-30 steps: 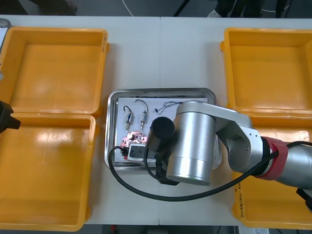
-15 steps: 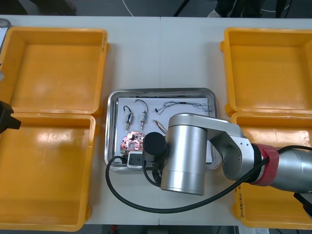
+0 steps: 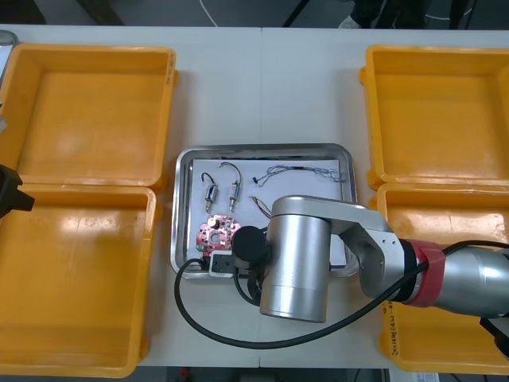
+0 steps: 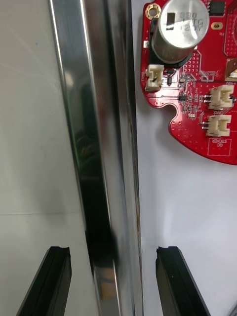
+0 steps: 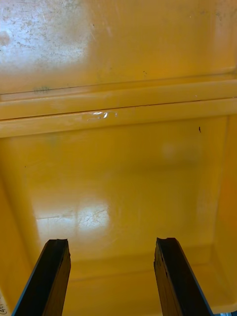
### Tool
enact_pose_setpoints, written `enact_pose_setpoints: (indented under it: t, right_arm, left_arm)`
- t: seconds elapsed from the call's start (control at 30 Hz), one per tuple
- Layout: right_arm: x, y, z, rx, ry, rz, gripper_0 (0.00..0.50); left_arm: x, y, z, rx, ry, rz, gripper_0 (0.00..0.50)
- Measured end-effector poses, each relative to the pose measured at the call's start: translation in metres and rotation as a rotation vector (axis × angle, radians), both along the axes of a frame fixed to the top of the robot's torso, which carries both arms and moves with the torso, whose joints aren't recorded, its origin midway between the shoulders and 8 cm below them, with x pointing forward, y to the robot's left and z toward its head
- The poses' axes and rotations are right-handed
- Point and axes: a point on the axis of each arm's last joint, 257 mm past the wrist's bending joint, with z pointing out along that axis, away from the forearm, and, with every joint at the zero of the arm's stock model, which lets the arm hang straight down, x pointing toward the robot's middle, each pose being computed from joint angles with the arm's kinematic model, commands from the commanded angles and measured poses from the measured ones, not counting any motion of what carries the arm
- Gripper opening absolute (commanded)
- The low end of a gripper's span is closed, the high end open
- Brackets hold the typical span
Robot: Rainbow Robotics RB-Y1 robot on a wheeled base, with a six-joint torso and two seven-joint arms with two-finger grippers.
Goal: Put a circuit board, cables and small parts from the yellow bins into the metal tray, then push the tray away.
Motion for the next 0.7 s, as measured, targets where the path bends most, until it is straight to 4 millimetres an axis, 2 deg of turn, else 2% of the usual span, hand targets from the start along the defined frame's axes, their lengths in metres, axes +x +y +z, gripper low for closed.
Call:
enact_pose_setpoints:
  t: [0.23, 0.27, 0.33, 0.37, 0.4, 0.43, 0.7]
  right_arm:
    - [-0.0013, 0.0010, -0.0020, -0.007, -0.007, 0.009, 0.500]
    - [-0.0014, 0.0015, -0.0020, -0.006, -0.007, 0.010, 0.449]
    - [-0.0018, 0.0024, -0.0019, -0.005, -0.006, 0.011, 0.176]
    - [-0.0020, 0.0028, -0.0018, -0.004, -0.006, 0.012, 0.111]
    - [-0.0022, 0.0033, -0.0018, -0.004, -0.006, 0.012, 0.021]
    - [-0.0023, 0.0036, -0.0017, -0.003, -0.006, 0.013, 0.000]
    - [0.0025, 0.0049, 0.0010, -0.003, -0.029, 0.013, 0.000]
  left_arm:
    - [0.0000, 0.0000, 0.0000, 0.000, 0.000, 0.000, 0.500]
    - [0.0000, 0.0000, 0.0000, 0.000, 0.000, 0.000, 0.500]
    - [0.0000, 0.0000, 0.0000, 0.000, 0.000, 0.000, 0.500]
    - [0.0000, 0.0000, 0.0000, 0.000, 0.000, 0.000, 0.500]
    - [0.0000, 0.0000, 0.0000, 0.000, 0.000, 0.000, 0.500]
    - [0.0000, 0.0000, 0.0000, 0.000, 0.000, 0.000, 0.500]
    - [0.0000, 0.0000, 0.0001, 0.000, 0.000, 0.000, 0.500]
